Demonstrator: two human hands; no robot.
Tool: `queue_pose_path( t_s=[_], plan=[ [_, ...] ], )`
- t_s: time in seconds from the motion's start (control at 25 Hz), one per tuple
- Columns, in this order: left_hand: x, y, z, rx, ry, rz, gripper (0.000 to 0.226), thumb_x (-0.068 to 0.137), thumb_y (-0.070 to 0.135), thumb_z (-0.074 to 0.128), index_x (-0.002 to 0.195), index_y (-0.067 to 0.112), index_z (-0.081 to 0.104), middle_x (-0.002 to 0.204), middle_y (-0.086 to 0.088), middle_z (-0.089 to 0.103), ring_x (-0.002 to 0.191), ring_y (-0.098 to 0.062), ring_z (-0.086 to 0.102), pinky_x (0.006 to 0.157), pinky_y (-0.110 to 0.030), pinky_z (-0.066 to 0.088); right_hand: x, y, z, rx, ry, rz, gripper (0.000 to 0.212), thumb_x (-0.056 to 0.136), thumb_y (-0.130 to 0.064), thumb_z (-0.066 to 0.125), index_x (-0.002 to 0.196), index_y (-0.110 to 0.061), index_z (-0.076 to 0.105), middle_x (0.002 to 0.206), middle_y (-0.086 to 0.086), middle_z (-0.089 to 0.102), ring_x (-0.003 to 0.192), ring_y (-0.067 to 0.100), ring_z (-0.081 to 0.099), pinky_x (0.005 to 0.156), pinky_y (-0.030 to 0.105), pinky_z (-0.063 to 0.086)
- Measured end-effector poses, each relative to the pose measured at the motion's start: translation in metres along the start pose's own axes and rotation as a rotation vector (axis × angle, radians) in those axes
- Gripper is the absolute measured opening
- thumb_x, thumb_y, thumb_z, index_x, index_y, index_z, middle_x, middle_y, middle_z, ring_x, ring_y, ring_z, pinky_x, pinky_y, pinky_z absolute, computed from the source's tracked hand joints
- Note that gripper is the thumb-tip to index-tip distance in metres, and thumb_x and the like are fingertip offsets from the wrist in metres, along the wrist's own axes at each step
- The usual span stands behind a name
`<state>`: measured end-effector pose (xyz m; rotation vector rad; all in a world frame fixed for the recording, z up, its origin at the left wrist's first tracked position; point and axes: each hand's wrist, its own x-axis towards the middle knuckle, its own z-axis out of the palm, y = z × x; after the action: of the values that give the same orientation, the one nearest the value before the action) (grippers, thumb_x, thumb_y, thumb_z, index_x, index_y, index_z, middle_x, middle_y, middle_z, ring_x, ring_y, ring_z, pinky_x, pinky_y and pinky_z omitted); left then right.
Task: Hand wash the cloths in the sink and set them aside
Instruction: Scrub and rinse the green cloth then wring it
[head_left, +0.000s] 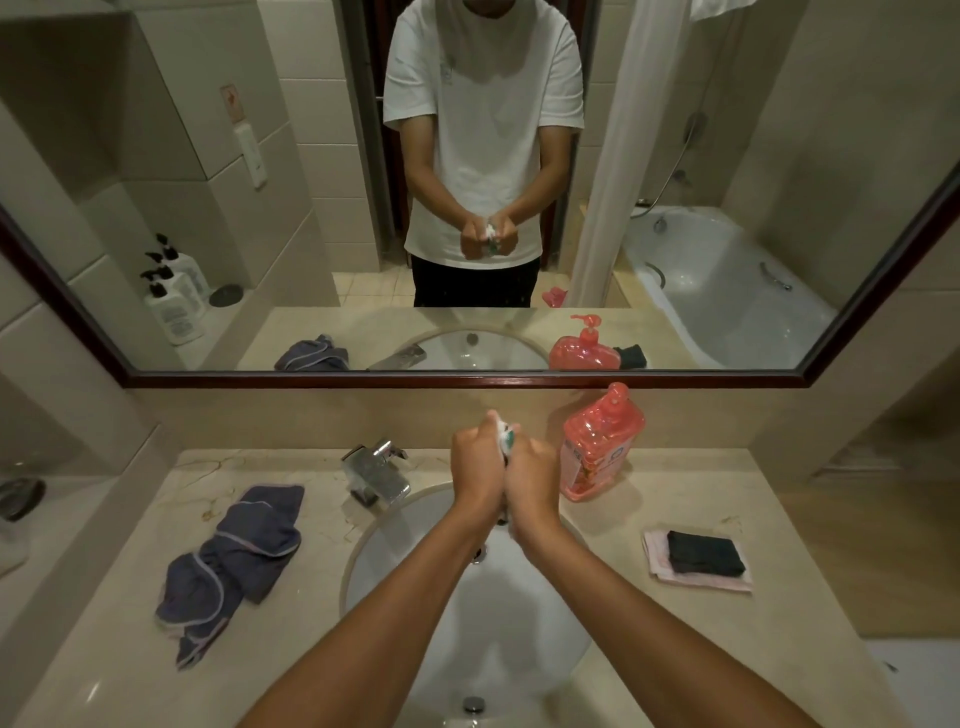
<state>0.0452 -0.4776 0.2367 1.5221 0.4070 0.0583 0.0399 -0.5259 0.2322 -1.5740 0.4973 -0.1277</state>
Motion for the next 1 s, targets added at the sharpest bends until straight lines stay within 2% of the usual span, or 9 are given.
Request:
queue_pose_path(
  t_s=[0.08, 0.2, 0.32, 0.48, 0.6, 0.64, 0.76, 0.92, 1.0],
  plan=[
    [0.0, -0.001, 0.001, -0.003, 0.007, -0.015, 0.057, 0.102, 0.025, 0.05, 0.047, 0.014, 0.051, 0.042, 0.008, 0.049, 0.039, -0.005, 0.043, 0.048, -0.025, 0.034, 0.0, 0.002, 0.0, 0.013, -0.007, 0.003, 0.047, 0.103, -0.026, 0.049, 0.058, -0.013, 0.059, 0.049, -0.003, 0.058, 0.051, 0.012, 0.056, 0.054, 0.03, 0.042],
    [-0.005, -0.001, 0.003, 0.009, -0.012, 0.014, 0.056, 0.103, 0.027, 0.051, 0.048, 0.015, 0.056, 0.043, 0.009, 0.053, 0.04, -0.002, 0.047, 0.044, -0.022, 0.036, 0.005, -0.002, -0.003, 0.042, 0.005, 0.012, 0.049, 0.104, -0.023, 0.049, 0.057, -0.014, 0.055, 0.043, -0.006, 0.054, 0.041, 0.005, 0.05, 0.052, 0.029, 0.039],
    [0.004, 0.003, 0.0, 0.027, 0.003, 0.008, 0.055, 0.103, 0.025, 0.05, 0.049, 0.016, 0.048, 0.039, 0.009, 0.047, 0.036, -0.002, 0.04, 0.044, -0.023, 0.032, -0.002, 0.003, 0.001, -0.012, -0.01, 0.006, 0.048, 0.103, -0.027, 0.049, 0.059, -0.013, 0.061, 0.05, -0.005, 0.06, 0.052, 0.012, 0.058, 0.054, 0.029, 0.043],
    [-0.004, -0.001, 0.004, 0.03, -0.022, 0.028, 0.055, 0.103, 0.026, 0.051, 0.049, 0.016, 0.055, 0.043, 0.009, 0.053, 0.04, -0.002, 0.046, 0.043, -0.021, 0.035, 0.01, -0.008, -0.003, 0.025, 0.032, -0.002, 0.049, 0.104, -0.023, 0.049, 0.057, -0.014, 0.054, 0.042, -0.006, 0.053, 0.041, 0.004, 0.05, 0.046, 0.023, 0.038],
    [0.007, 0.004, 0.0, 0.017, -0.003, 0.012, 0.053, 0.103, 0.025, 0.05, 0.051, 0.017, 0.048, 0.042, 0.008, 0.047, 0.039, -0.006, 0.041, 0.049, -0.026, 0.032, 0.0, 0.001, 0.003, -0.021, -0.006, -0.018, 0.048, 0.103, -0.029, 0.049, 0.063, -0.006, 0.062, 0.059, 0.007, 0.066, 0.058, 0.016, 0.062, 0.057, 0.032, 0.047],
    [0.007, 0.003, -0.001, 0.025, -0.006, 0.019, 0.054, 0.104, 0.026, 0.049, 0.051, 0.017, 0.048, 0.042, 0.008, 0.047, 0.039, -0.005, 0.041, 0.048, -0.026, 0.032, 0.001, 0.002, 0.004, -0.022, -0.007, -0.018, 0.048, 0.103, -0.029, 0.049, 0.063, -0.007, 0.062, 0.058, 0.007, 0.065, 0.058, 0.016, 0.062, 0.058, 0.033, 0.046],
    [-0.005, -0.005, 0.002, 0.03, -0.04, 0.052, 0.06, 0.104, 0.027, 0.049, 0.046, 0.02, 0.058, 0.041, 0.01, 0.051, 0.038, 0.0, 0.045, 0.042, -0.019, 0.034, 0.014, -0.006, -0.002, 0.039, 0.019, 0.011, 0.048, 0.104, -0.024, 0.05, 0.056, -0.014, 0.055, 0.044, -0.005, 0.054, 0.045, 0.009, 0.052, 0.05, 0.026, 0.039],
    [0.003, -0.005, -0.003, 0.046, -0.016, 0.043, 0.062, 0.105, 0.027, 0.049, 0.044, 0.018, 0.049, 0.039, 0.01, 0.046, 0.036, 0.0, 0.04, 0.042, -0.021, 0.032, 0.0, 0.007, 0.001, -0.031, -0.031, 0.003, 0.047, 0.103, -0.028, 0.048, 0.065, -0.004, 0.062, 0.058, 0.004, 0.061, 0.059, 0.019, 0.059, 0.059, 0.032, 0.044],
    [-0.003, -0.008, -0.001, 0.047, -0.043, 0.052, 0.061, 0.105, 0.029, 0.048, 0.045, 0.019, 0.057, 0.041, 0.009, 0.051, 0.037, 0.0, 0.046, 0.04, -0.017, 0.034, 0.007, 0.001, -0.002, -0.012, -0.002, 0.005, 0.048, 0.104, -0.026, 0.049, 0.061, -0.005, 0.058, 0.051, -0.001, 0.057, 0.051, 0.011, 0.055, 0.054, 0.026, 0.041]
  ],
)
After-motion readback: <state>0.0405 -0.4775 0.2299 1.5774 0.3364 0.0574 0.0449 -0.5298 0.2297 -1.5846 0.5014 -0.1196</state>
